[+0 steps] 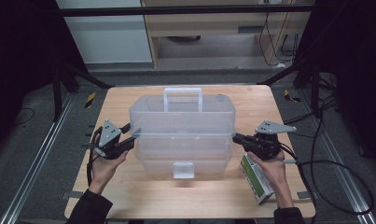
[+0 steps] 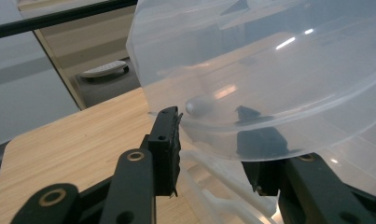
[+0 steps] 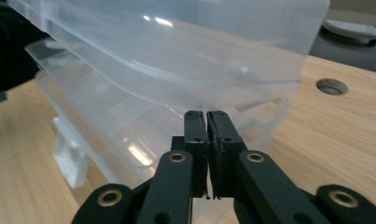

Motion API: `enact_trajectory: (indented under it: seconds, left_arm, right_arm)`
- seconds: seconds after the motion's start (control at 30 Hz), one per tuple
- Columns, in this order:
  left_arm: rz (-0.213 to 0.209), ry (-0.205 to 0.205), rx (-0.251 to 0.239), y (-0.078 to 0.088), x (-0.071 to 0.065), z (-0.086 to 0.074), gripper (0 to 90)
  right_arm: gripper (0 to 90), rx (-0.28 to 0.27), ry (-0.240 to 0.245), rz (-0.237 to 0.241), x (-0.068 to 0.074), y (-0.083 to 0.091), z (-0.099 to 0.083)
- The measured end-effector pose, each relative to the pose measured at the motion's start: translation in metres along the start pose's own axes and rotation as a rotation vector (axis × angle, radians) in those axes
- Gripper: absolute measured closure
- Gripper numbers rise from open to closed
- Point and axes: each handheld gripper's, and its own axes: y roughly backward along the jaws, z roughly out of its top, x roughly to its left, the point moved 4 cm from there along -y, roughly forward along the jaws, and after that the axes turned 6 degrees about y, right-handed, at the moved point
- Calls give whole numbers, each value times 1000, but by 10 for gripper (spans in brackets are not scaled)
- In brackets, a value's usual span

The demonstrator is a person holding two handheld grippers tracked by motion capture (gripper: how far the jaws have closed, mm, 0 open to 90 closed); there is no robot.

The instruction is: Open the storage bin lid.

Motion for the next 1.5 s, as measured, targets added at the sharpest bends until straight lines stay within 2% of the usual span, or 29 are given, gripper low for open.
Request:
enact_trajectory:
  seconds: [0.17,0.27,0.47,0.6,0.7,0.9,1.27,1.5]
  left_arm:
    - [-19,26,-16,3,2,2,609]
    - [-16,18,-11,4,2,3,616]
    - [-9,15,-4,4,2,4,621]
    - [-6,15,-3,3,2,6,623]
    - [-7,20,-9,3,3,8,624]
    - [-4,28,-9,2,4,10,628]
    - [-2,55,-22,-3,9,18,641]
    - [2,55,-22,-5,11,22,648]
  right_arm:
    - [784,70,17,-45,0,-7,-7]
    - [735,120,25,-67,1,-14,-12]
    - [684,162,30,-93,1,-18,-17]
    - [677,174,1,-88,1,-20,-21]
    - [679,185,-6,-94,-1,-21,-25]
    - [683,205,-20,-68,1,-26,-28]
    - [744,208,-49,-41,2,-30,-29]
    - [746,206,-64,-41,3,-30,-30]
